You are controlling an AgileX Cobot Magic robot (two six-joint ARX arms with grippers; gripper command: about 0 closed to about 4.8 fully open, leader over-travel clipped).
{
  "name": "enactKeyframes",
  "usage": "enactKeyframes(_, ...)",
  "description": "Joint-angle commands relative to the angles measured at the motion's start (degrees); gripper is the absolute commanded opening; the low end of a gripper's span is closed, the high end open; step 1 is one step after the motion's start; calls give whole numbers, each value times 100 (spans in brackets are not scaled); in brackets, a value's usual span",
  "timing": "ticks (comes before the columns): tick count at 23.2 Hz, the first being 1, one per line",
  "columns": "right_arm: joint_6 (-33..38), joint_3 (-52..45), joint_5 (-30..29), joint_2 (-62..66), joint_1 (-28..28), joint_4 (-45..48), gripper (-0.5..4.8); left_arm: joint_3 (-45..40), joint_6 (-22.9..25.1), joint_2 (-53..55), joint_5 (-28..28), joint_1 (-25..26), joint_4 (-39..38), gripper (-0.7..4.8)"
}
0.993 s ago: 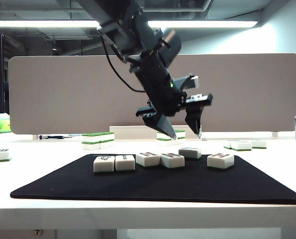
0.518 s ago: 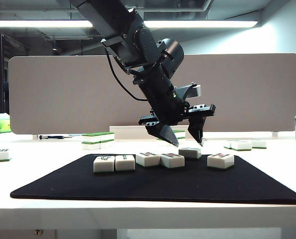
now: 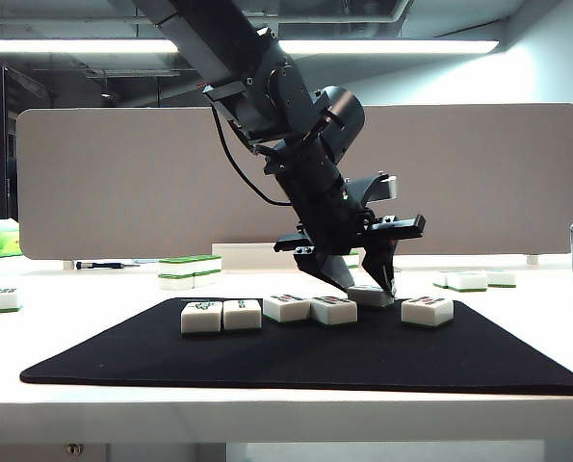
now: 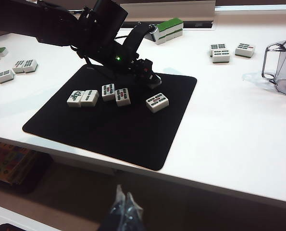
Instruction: Align six mahjong tiles in a row on the table.
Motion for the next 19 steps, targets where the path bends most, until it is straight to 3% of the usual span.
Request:
enactKeyframes(1, -17, 15, 28, -68, 7, 72, -1, 9, 2, -15, 13, -11, 11, 174)
enactKeyframes(4, -17, 15, 28, -68, 7, 72, -1, 11, 46, -157, 28, -11, -170, 174)
enactKeyframes(8, -17, 15, 28, -68, 7, 74, -1, 11, 1023, -833, 9, 9, -960, 174)
enactKeyframes(15, -17, 15, 26, -68, 7, 72, -1, 9, 2822, -1484, 13, 330, -3042, 174)
enactKeyframes(19, -15, 15, 22, -68, 7, 70, -1, 7, 2944, -1335, 9, 695, -3206, 174)
